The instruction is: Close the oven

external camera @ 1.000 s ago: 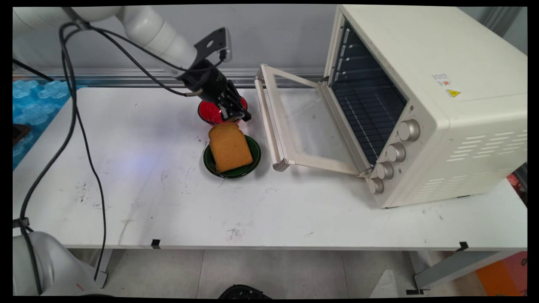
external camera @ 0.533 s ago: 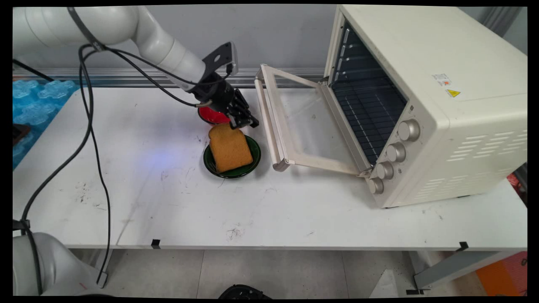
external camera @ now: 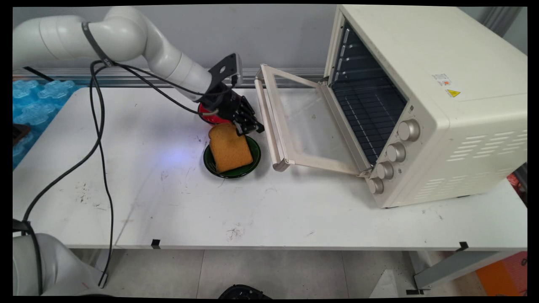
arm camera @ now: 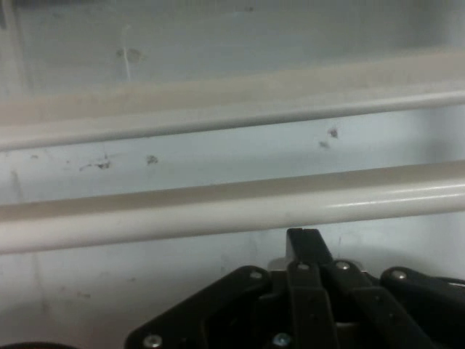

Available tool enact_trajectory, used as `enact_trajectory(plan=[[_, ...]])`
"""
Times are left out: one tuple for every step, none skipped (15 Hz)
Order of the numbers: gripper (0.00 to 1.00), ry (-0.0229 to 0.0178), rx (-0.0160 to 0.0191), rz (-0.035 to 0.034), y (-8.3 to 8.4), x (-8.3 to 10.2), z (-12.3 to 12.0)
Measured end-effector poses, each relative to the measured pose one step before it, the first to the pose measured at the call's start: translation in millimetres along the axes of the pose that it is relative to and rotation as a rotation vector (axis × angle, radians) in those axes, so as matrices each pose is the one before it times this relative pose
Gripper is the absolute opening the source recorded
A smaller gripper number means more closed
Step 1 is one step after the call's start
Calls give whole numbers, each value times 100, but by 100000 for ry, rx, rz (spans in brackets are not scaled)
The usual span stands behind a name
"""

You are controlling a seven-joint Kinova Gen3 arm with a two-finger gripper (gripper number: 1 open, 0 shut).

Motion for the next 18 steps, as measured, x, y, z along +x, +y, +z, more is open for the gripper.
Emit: enact_trajectory(plan=[[0, 371, -6, 139, 55, -93, 222], [0, 494, -20, 221, 74, -73, 231], [0, 432, 7, 170, 56, -40, 167], [0, 527, 7, 178, 65, -21, 187], [0, 530, 22, 108, 59, 18, 152], [0, 550, -2, 56, 41, 57, 127], [0, 505, 22, 85, 30, 70, 81], [0, 641, 54, 27, 26, 97, 59], [0, 529, 67, -20, 18, 91, 26], [0, 599, 87, -60, 9, 123, 16], [0, 652, 177, -95, -13, 168, -18], [0, 589, 175, -122, -28, 166, -32], [0, 696, 365, -212, -22, 165, -128], [0, 709, 205, -48, -43, 305, -70], [0, 538, 193, -71, -9, 240, -67], [0, 595, 215, 17, -64, 306, -57], [0, 741, 52, 285, -95, 524, 31], [0, 856, 420, 41, -218, 469, -146]])
